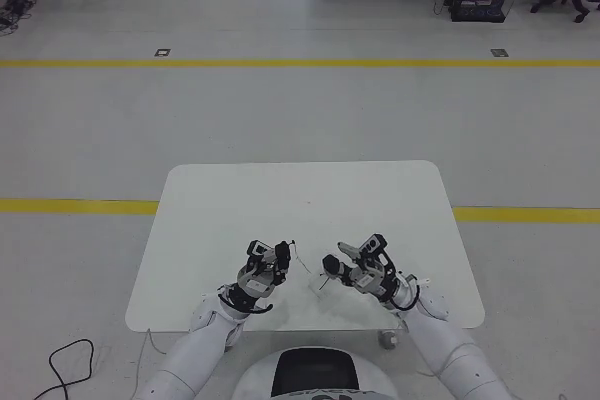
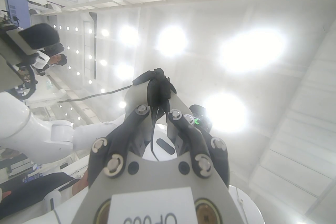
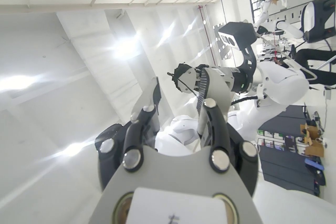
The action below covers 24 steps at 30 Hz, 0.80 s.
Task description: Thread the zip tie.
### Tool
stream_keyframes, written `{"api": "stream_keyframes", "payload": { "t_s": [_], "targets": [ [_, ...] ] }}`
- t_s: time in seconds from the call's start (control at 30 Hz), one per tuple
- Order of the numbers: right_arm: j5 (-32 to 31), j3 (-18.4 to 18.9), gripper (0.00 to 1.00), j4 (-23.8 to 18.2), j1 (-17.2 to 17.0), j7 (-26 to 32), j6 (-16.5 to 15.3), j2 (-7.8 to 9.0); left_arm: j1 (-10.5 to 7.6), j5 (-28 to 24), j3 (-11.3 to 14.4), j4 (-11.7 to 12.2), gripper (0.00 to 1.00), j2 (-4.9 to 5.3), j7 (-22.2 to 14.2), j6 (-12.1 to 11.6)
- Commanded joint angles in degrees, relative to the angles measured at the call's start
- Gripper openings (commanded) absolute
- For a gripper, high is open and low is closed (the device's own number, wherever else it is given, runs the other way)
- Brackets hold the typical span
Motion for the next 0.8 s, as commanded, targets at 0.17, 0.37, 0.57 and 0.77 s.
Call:
{"api": "stream_keyframes", "payload": {
  "t_s": [0.17,0.37,0.57,0.77],
  "targets": [
    [-2.2,3.7,1.00,-4.3,-1.6,-1.0,-2.2,1.00,0.00,0.0,0.0,0.0,0.00,0.00,0.0,0.0],
    [-3.6,3.7,1.00,-5.7,-1.7,-2.9,-3.5,1.02,0.23,0.0,0.1,-0.8,0.00,-0.06,2.0,0.1],
    [-8.6,5.9,1.00,-11.3,-3.6,-5.9,-7.5,1.56,1.73,0.2,-2.0,-3.6,0.00,0.08,4.3,-0.3],
    [-12.1,9.5,1.00,-17.2,-6.3,-8.3,-7.5,1.84,3.48,1.0,-3.7,-6.0,0.00,0.19,5.3,-0.3]
  ]
}}
